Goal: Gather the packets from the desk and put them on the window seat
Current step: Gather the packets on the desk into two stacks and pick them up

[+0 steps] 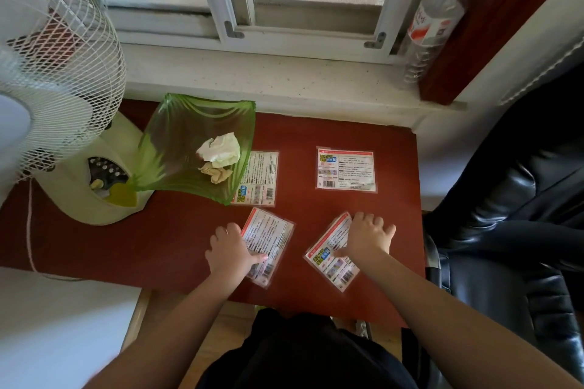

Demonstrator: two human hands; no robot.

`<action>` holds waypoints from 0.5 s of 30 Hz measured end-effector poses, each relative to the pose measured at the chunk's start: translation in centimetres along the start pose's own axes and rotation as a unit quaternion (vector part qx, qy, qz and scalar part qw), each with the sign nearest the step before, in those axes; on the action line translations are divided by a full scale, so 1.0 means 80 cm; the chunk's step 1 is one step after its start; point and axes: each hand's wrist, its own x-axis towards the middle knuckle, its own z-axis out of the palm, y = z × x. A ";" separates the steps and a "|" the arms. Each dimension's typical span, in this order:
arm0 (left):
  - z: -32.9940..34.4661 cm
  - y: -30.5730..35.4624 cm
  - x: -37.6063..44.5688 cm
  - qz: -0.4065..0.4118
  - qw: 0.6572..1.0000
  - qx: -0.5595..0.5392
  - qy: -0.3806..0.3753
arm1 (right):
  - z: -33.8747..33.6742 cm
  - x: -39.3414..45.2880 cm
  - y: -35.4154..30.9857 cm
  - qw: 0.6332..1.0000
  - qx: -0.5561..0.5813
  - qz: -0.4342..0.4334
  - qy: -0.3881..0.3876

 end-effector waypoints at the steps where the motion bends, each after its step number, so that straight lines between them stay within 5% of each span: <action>1: 0.001 -0.001 -0.001 0.005 1.000 0.000 0.005 | -0.001 0.002 0.001 1.000 0.000 0.005 -0.012; 5: 0.006 -0.006 -0.004 0.028 0.999 -0.026 0.012 | 0.003 0.006 0.010 0.998 0.058 0.007 -0.035; 10: 0.003 -0.008 -0.002 0.062 0.995 -0.081 -0.016 | -0.010 0.017 0.028 0.957 0.277 -0.025 -0.082; 15: 0.002 -0.015 0.001 0.119 0.985 -0.120 -0.042 | -0.057 0.043 0.040 0.902 0.424 -0.077 -0.016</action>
